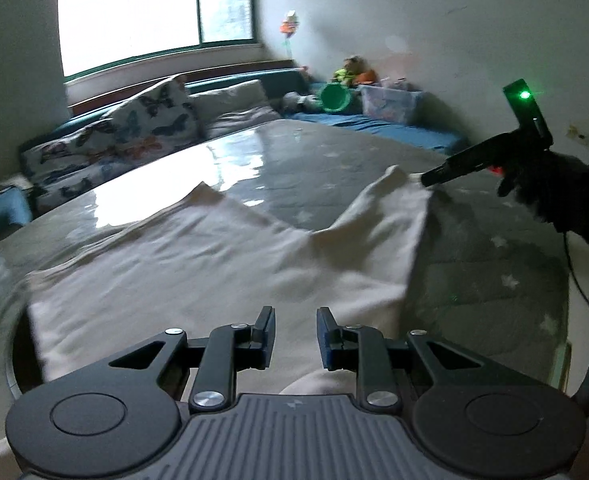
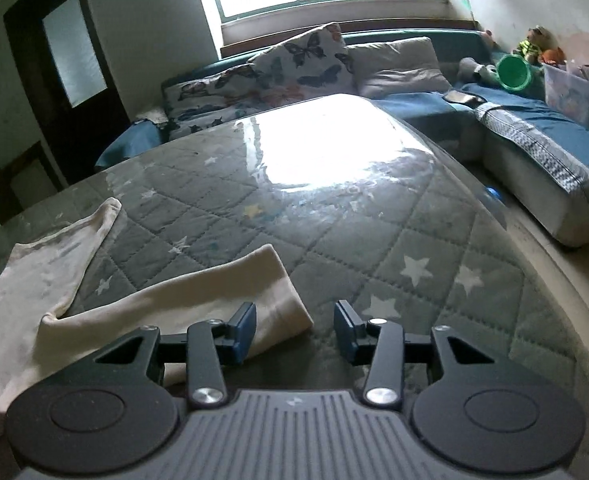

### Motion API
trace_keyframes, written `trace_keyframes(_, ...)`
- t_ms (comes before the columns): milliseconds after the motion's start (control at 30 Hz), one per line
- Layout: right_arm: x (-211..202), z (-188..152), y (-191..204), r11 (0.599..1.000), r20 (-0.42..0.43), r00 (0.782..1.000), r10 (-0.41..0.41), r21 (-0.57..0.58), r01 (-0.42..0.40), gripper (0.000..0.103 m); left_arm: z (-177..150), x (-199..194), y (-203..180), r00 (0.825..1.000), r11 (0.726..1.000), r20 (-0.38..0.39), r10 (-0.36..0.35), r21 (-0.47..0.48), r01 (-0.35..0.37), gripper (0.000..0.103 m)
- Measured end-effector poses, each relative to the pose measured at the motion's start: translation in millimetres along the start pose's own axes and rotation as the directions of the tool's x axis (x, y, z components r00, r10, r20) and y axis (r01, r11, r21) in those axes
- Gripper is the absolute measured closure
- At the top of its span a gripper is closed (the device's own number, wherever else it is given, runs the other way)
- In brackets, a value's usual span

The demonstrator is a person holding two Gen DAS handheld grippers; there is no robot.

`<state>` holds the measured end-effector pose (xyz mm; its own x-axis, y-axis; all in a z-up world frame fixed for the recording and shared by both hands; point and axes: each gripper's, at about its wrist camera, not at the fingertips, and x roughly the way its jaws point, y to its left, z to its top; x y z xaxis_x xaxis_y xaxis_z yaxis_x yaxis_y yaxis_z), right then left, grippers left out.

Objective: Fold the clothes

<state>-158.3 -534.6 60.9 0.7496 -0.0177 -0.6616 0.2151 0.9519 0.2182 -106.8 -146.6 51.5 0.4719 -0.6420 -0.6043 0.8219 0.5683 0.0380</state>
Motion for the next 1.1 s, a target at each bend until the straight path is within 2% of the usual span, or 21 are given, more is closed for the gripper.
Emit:
trace_keyframes(300, -1, -3, 8, 0.999, 0.011, 1.0, 0.018, 0.031, -0.019, 0.06, 6, 31, -19, 0.995, 0.995, -0.032, -0.095, 0.042, 0.096, 0.078)
trace_keyframes(367, 1, -2, 9, 0.999, 0.017, 1.0, 0.016, 0.034, -0.017, 0.072, 5, 36, -23, 0.993, 0.993, -0.048, -0.104, 0.05, 0.107, 0.078)
trace_keyframes(400, 2, -1, 9, 0.999, 0.02, 1.0, 0.017, 0.039, -0.018, 0.083, 4, 39, -24, 0.992, 0.992, -0.054, -0.111, 0.05, 0.113, 0.078)
trace_keyframes(433, 2, 0, 9, 0.999, 0.022, 1.0, 0.021, 0.048, -0.022, 0.088, 3, 41, -25, 0.992, 0.992, -0.059, -0.114, 0.05, 0.117, 0.078)
trace_keyframes(600, -14, 5, -3, 0.981, 0.055, 0.993, 0.109, 0.154, -0.116, 0.092, 1, 42, -25, 0.991, 0.992, -0.059, -0.117, 0.048, 0.12, 0.078)
trace_keyframes(833, -54, 21, -8, 0.93, 0.169, 0.954, 0.246, 0.237, -0.282, 0.094, 5, 44, -25, 0.991, 0.991, -0.048, -0.123, 0.054, 0.125, 0.078)
trace_keyframes(1100, -84, 46, 29, 0.895, 0.238, 0.893, 0.383, 0.145, -0.423, 0.094, 3, 50, -23, 0.989, 0.989, -0.046, -0.142, 0.039, 0.143, 0.076)
